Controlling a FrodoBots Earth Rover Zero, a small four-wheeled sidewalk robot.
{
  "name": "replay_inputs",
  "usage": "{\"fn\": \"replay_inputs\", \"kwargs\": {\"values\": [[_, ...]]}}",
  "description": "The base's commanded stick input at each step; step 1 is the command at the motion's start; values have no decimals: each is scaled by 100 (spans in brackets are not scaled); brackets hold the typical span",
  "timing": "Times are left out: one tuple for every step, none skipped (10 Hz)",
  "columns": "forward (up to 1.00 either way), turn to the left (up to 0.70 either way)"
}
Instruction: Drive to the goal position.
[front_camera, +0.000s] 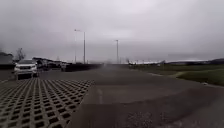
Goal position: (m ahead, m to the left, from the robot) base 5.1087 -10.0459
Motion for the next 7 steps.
{"fn": "replay_inputs", "kwargs": {"values": [[5, 0], [5, 0], [5, 0], [6, 0], [5, 0], [5, 0], [5, 0]]}}
